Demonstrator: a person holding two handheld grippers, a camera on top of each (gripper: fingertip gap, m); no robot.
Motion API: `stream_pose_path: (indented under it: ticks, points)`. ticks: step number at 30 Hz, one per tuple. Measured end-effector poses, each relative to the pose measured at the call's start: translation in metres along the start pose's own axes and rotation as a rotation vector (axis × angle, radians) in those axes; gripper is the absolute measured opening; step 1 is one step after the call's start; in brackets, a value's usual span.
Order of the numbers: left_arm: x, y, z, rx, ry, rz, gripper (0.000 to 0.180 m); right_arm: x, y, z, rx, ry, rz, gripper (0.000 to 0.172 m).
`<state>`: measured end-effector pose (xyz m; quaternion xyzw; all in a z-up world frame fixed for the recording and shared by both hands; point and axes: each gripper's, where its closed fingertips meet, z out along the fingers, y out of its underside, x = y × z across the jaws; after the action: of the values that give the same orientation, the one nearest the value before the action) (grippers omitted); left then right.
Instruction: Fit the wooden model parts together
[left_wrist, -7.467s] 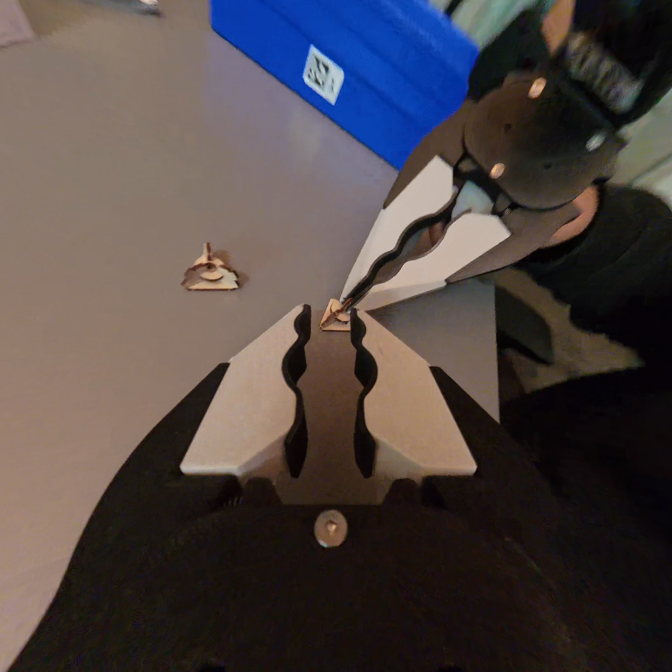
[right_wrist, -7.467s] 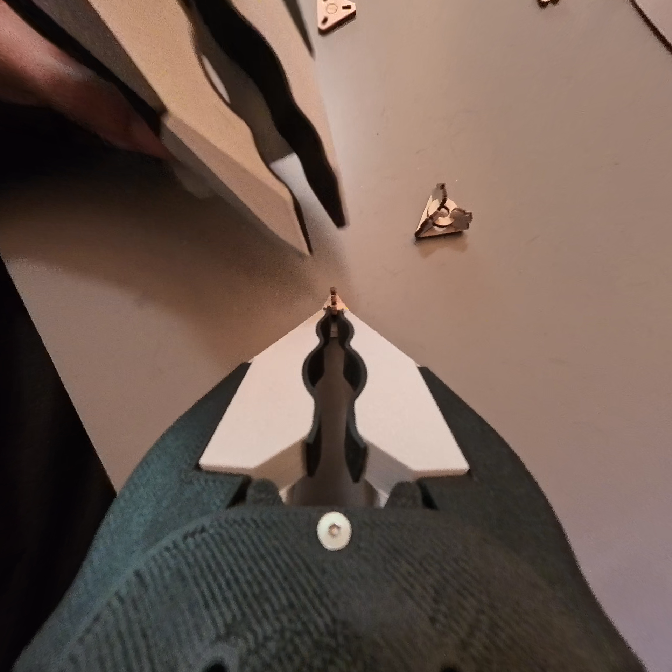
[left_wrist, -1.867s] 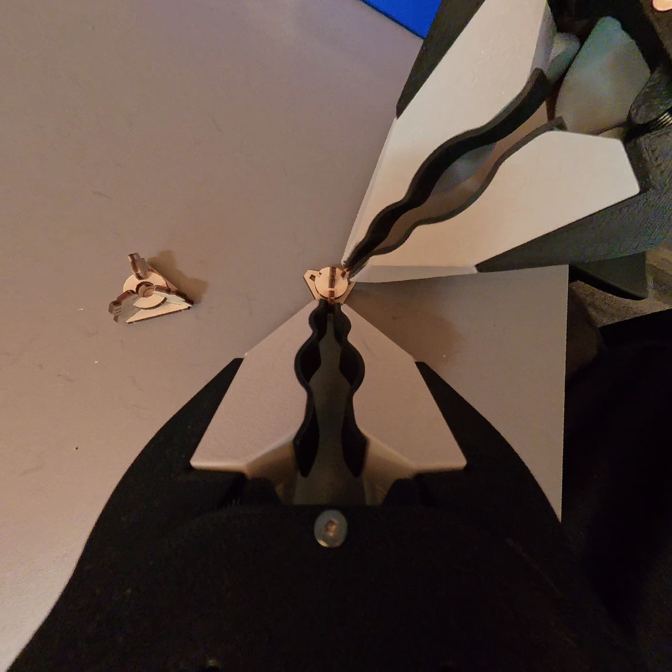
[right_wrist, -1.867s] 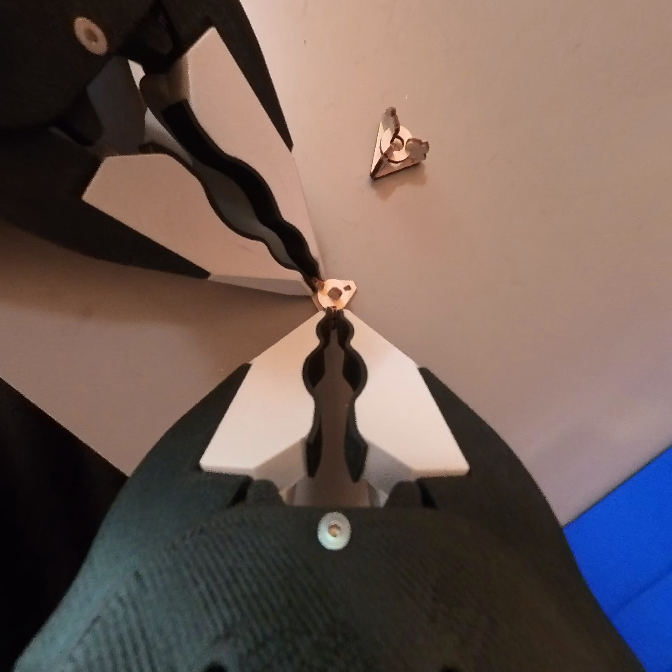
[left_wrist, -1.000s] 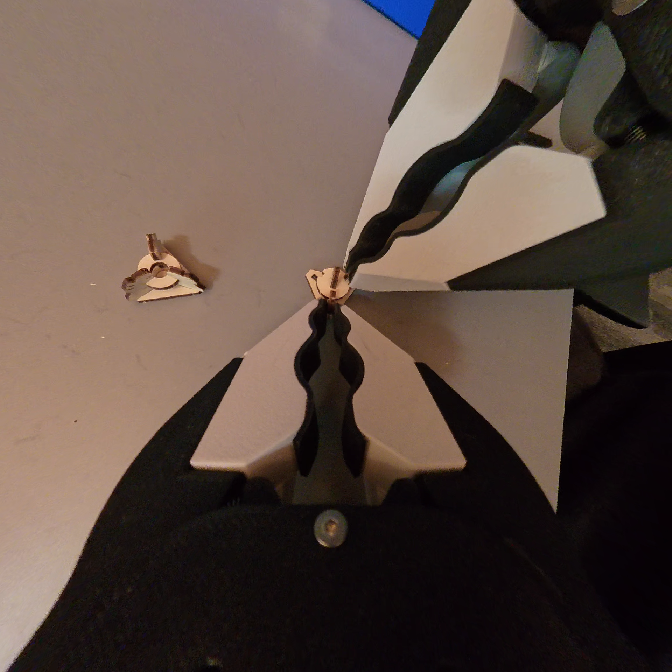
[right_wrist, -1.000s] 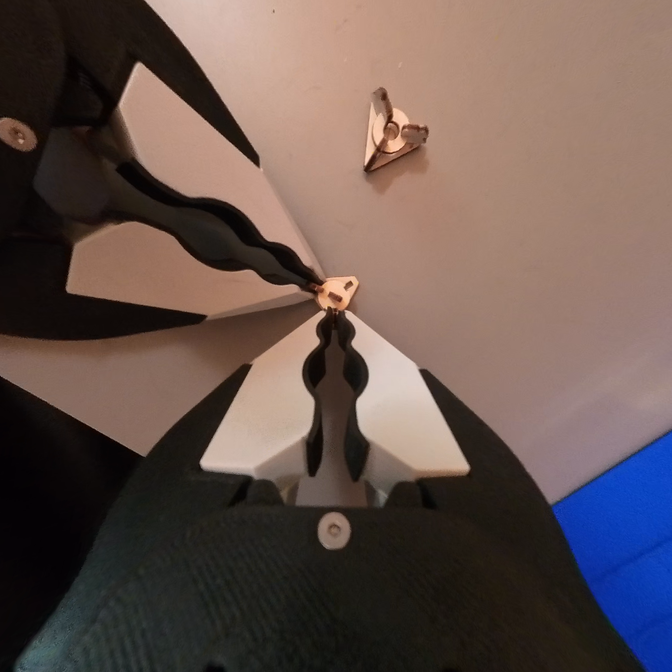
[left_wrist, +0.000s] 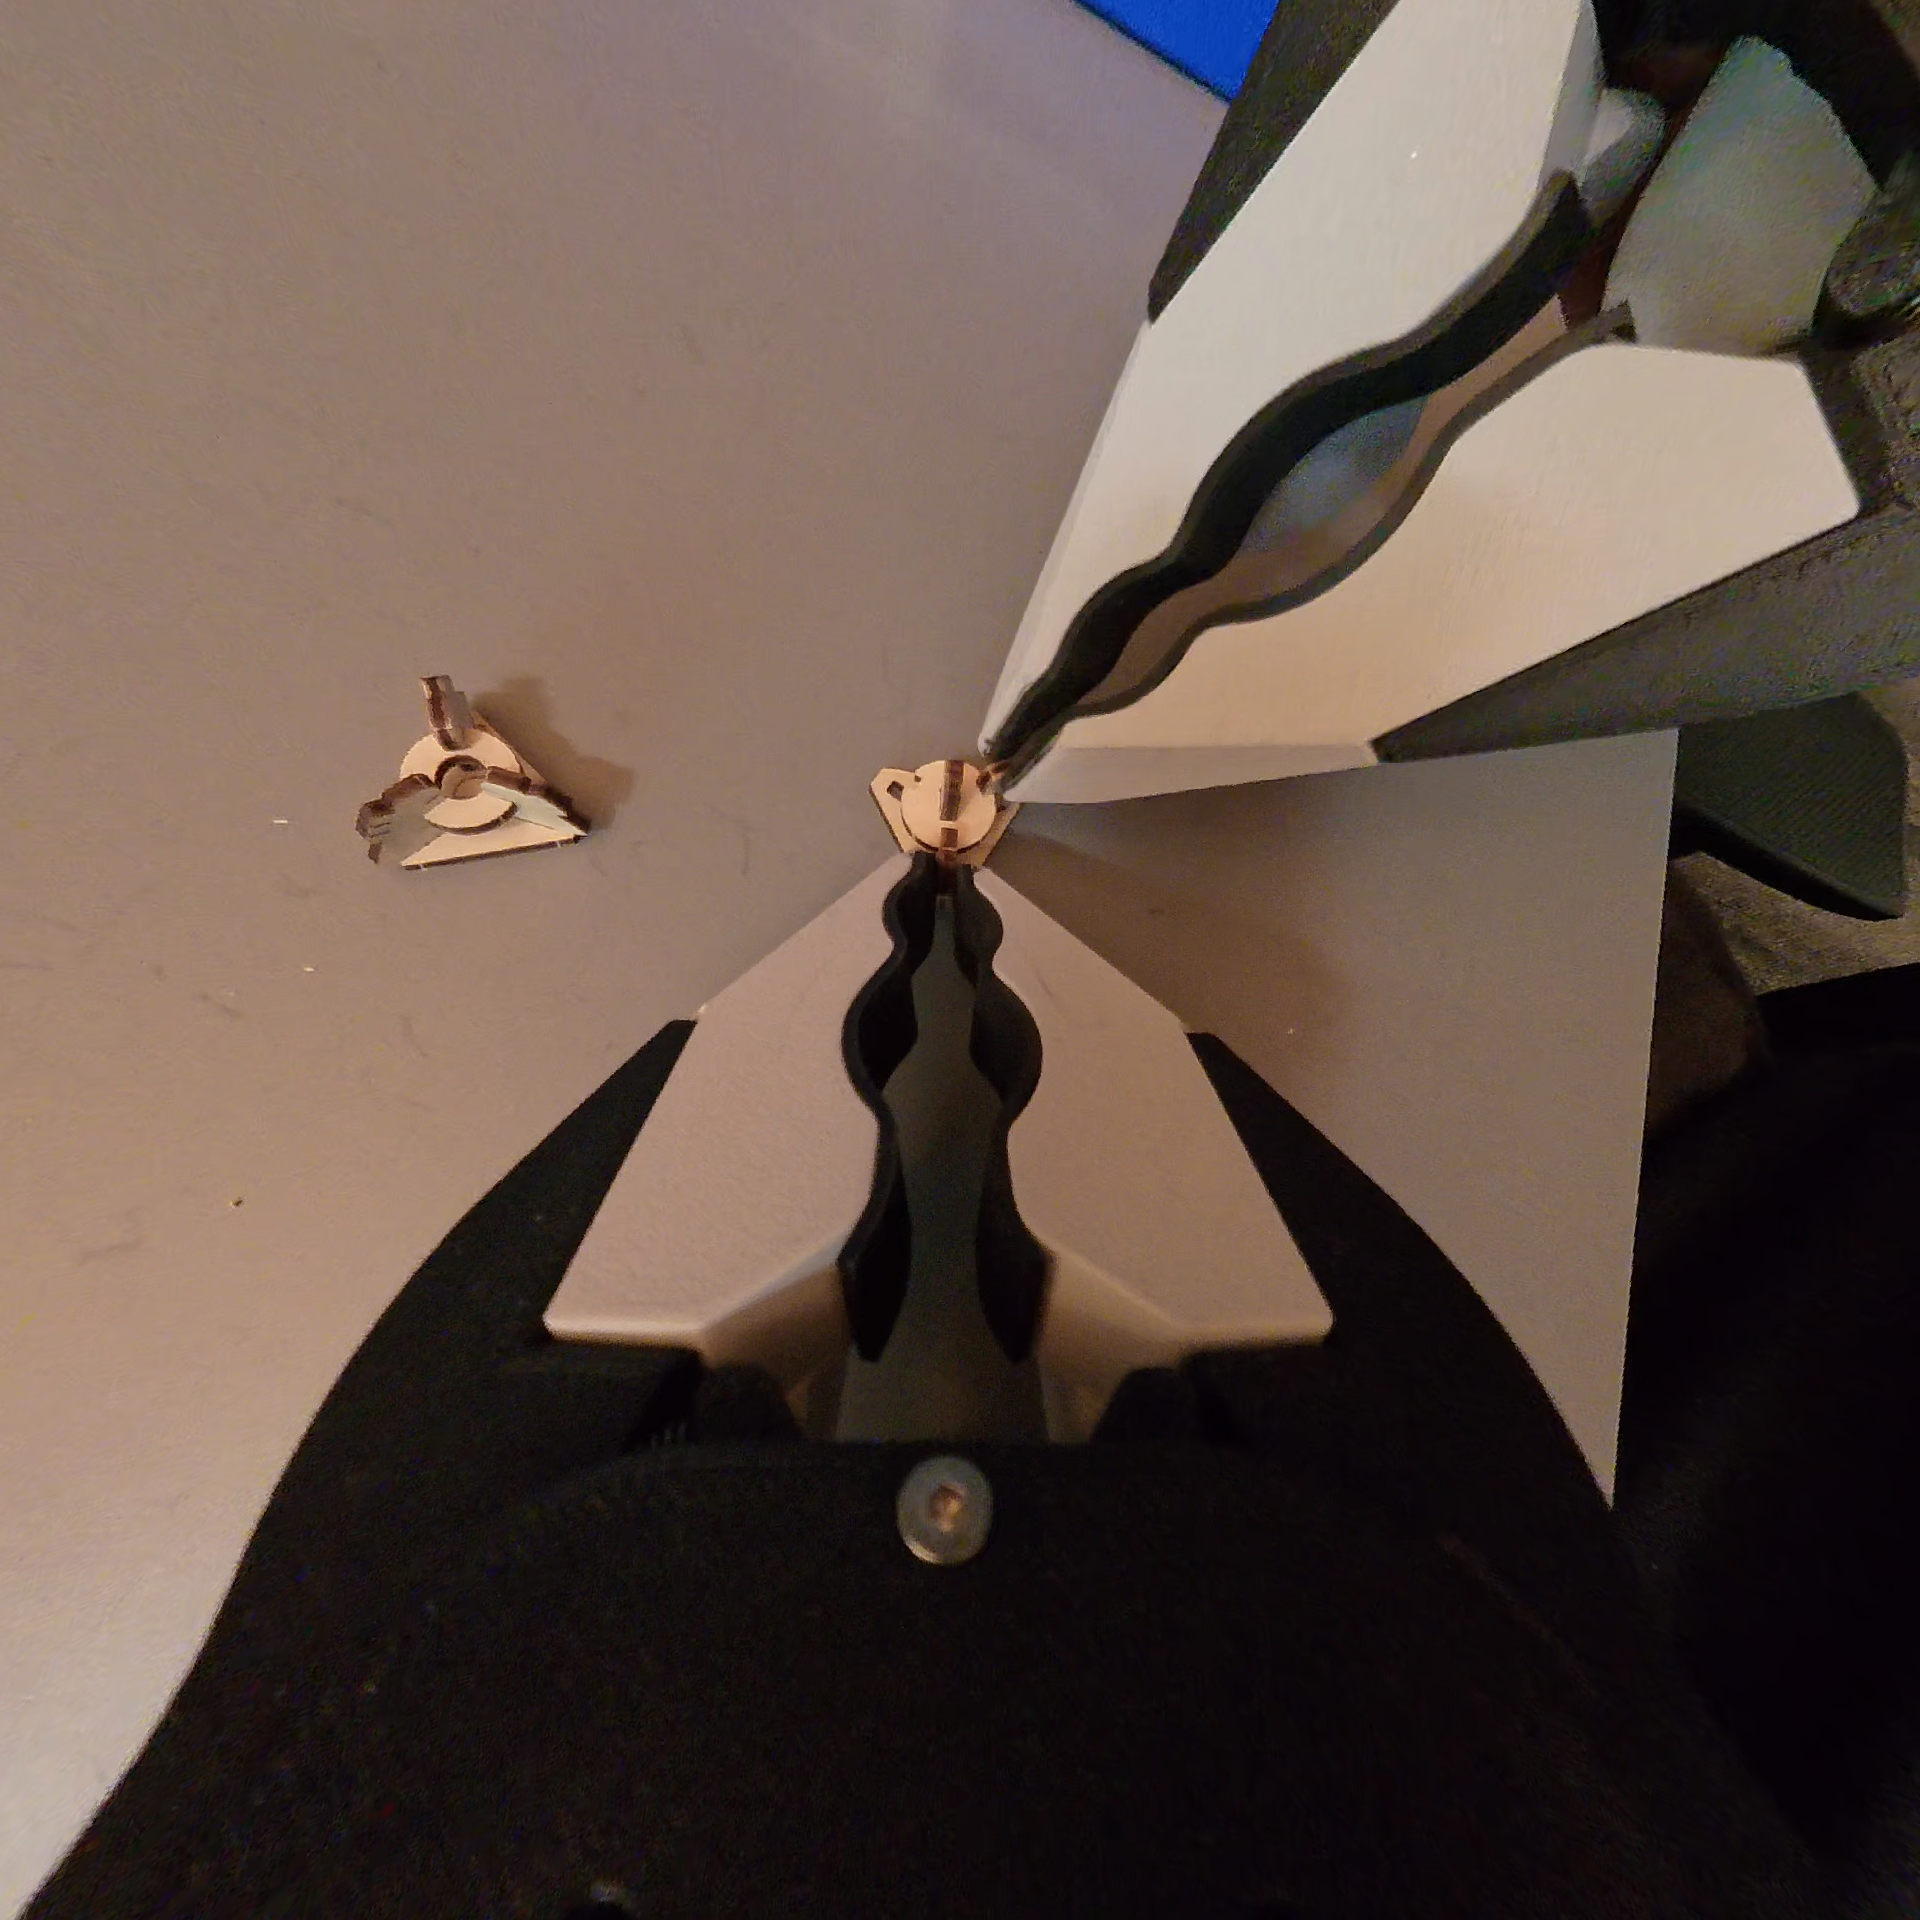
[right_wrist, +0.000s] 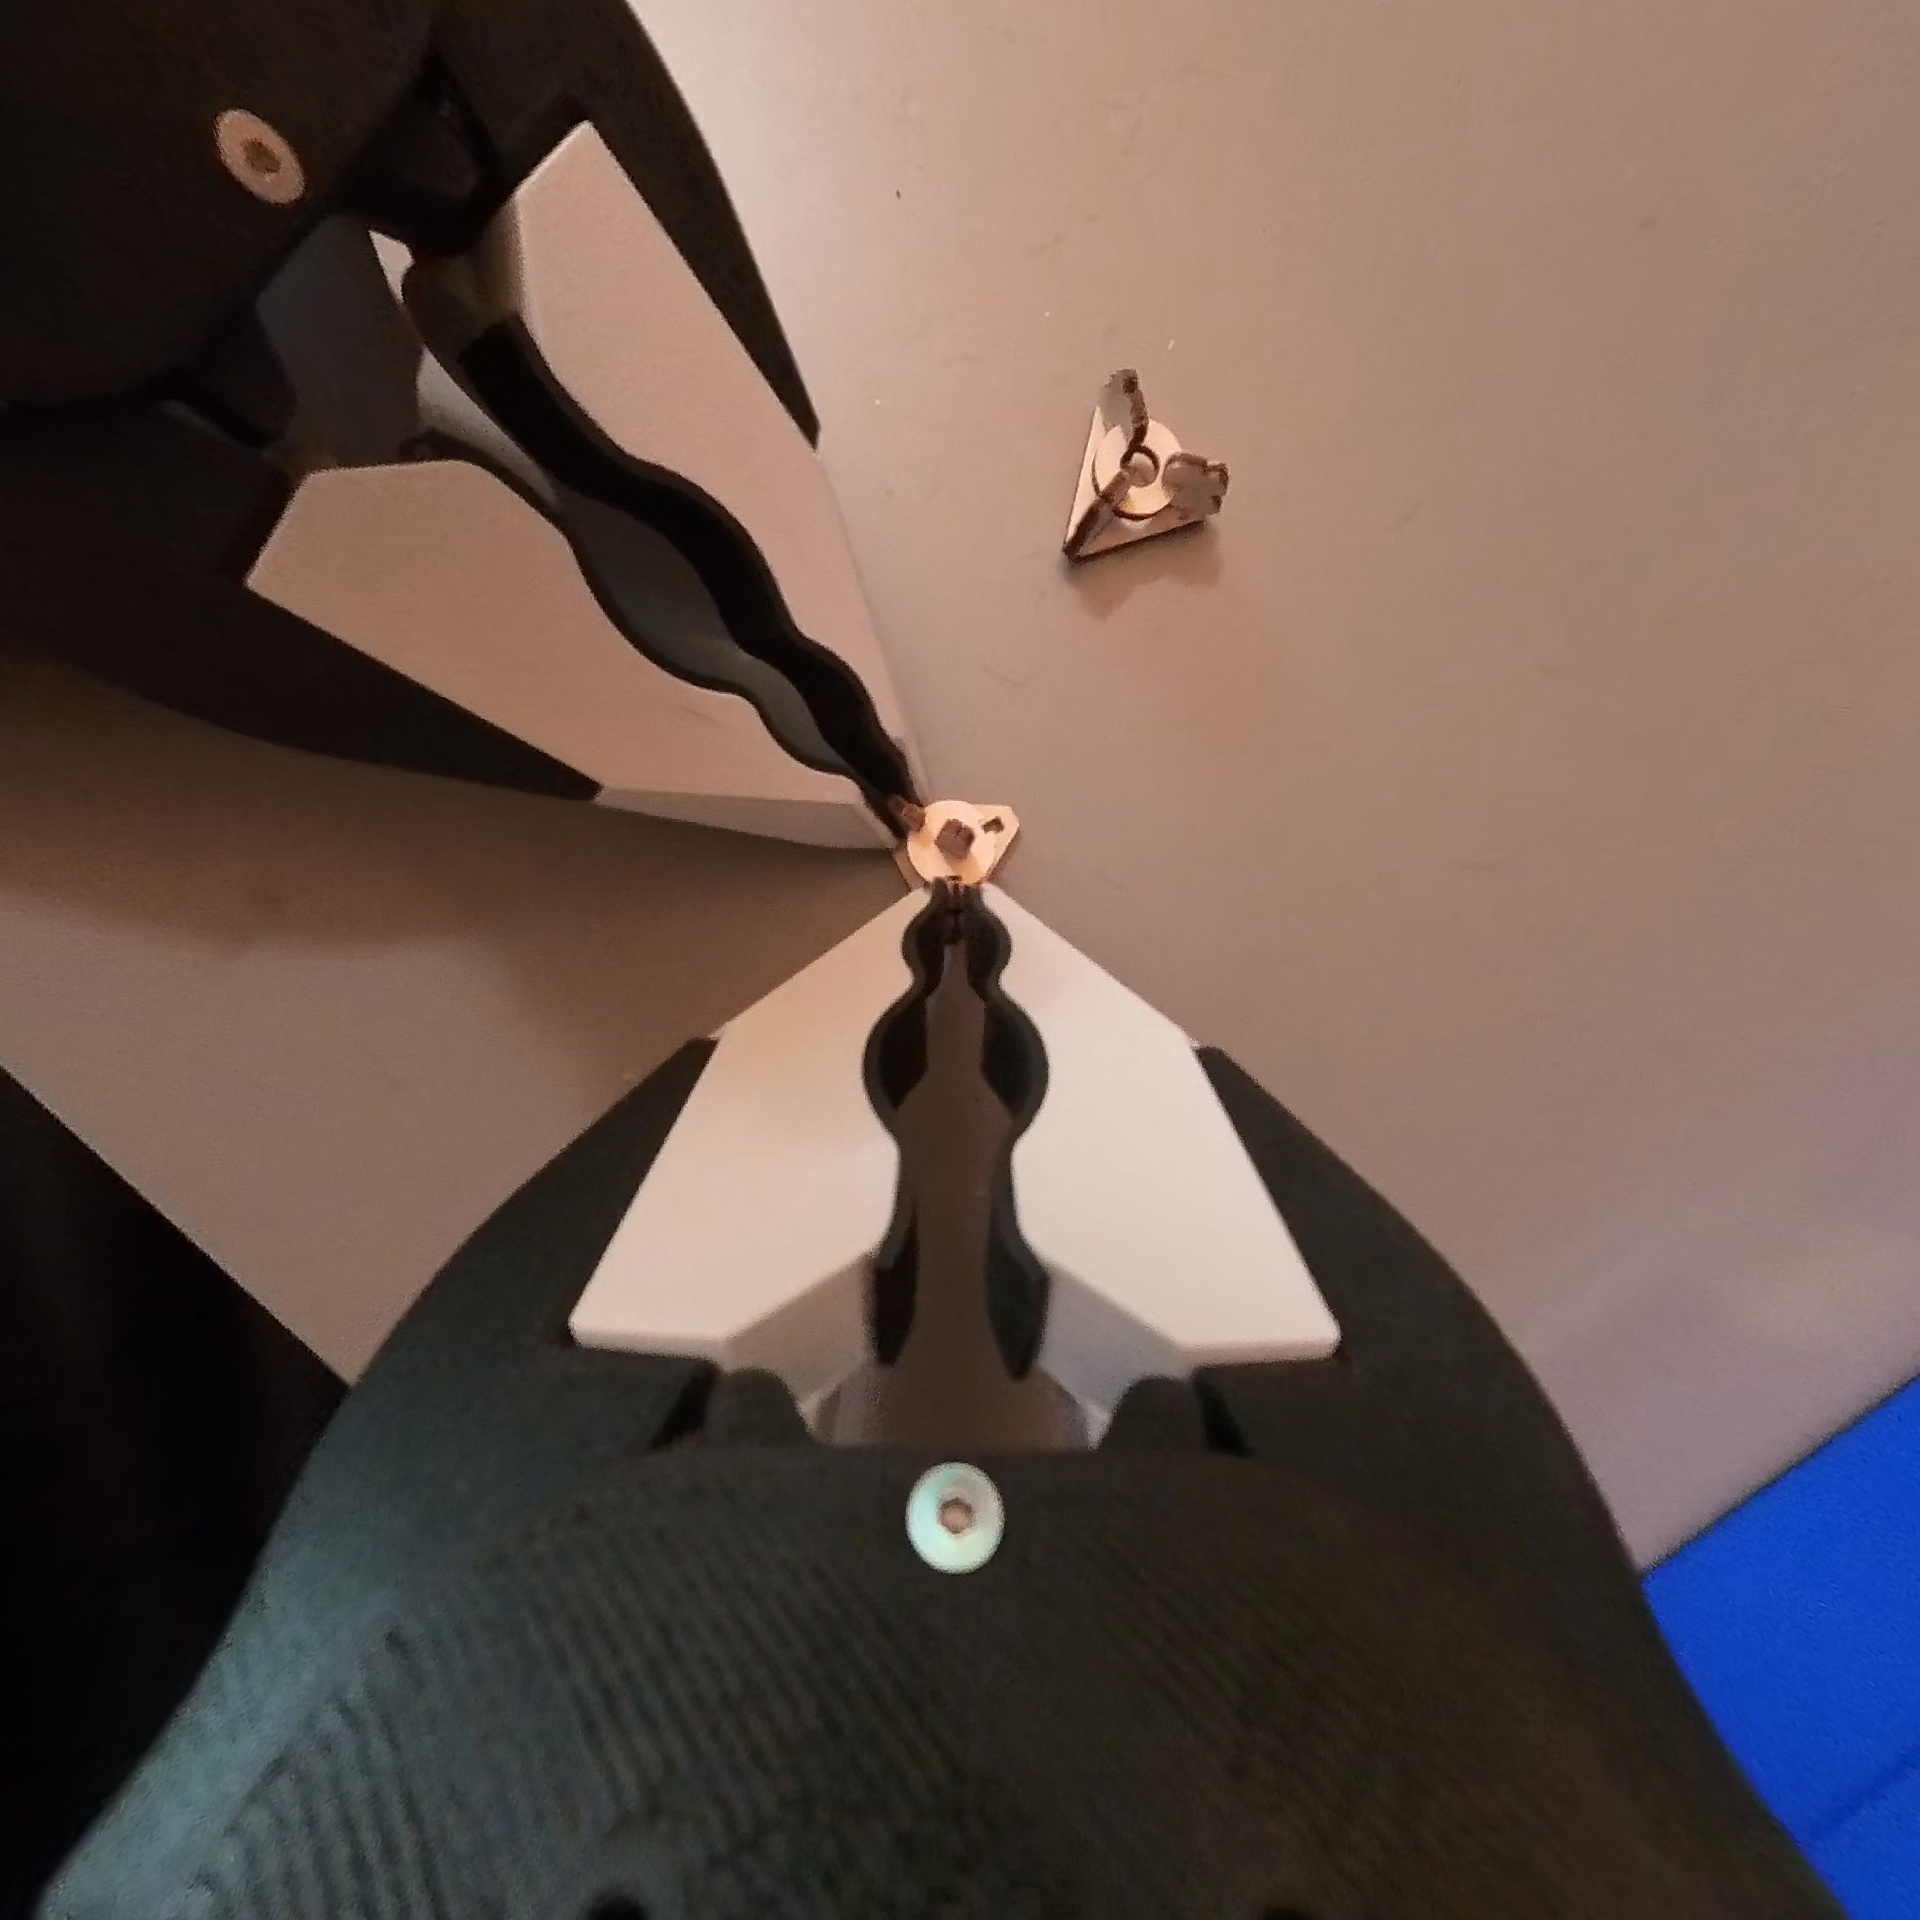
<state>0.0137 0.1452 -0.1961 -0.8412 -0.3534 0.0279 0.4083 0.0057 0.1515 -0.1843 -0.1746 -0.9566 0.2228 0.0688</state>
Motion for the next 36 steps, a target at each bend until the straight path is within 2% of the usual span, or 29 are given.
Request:
stream_pose_path:
  ticks: [6,11,16,19,24,28,33,36]
  points:
    - [0.0,0.0,0.0,-0.002,-0.017,0.02,0.003,-0.001,0.001,0.0,-0.047,-0.019,-0.013,0.001]
    - [0.0,0.0,0.0,0.001,-0.013,0.015,0.003,-0.002,0.001,0.001,-0.105,-0.079,0.079,0.001]
    - [0.0,0.001,-0.002,0.002,0.01,-0.016,0.004,-0.002,0.0,0.004,-0.176,0.002,0.007,0.0]
    - [-0.001,0.002,-0.002,0.002,-0.006,-0.009,0.004,-0.002,0.0,0.005,-0.196,-0.025,0.032,0.0]
    - [0.001,0.002,-0.003,0.008,0.055,-0.073,0.004,-0.003,0.0,0.005,-0.175,-0.087,0.072,0.0]
    - [-0.003,0.005,-0.018,0.042,0.12,-0.162,0.005,-0.002,0.0,0.005,-0.172,-0.104,0.049,0.001]
    - [-0.021,0.01,-0.035,0.108,0.074,-0.215,0.0,-0.003,0.0,0.004,-0.122,-0.15,0.007,0.001]
    - [-0.017,0.009,-0.041,0.151,0.081,-0.222,0.0,-0.003,0.0,0.004,-0.118,-0.173,-0.038,0.001]
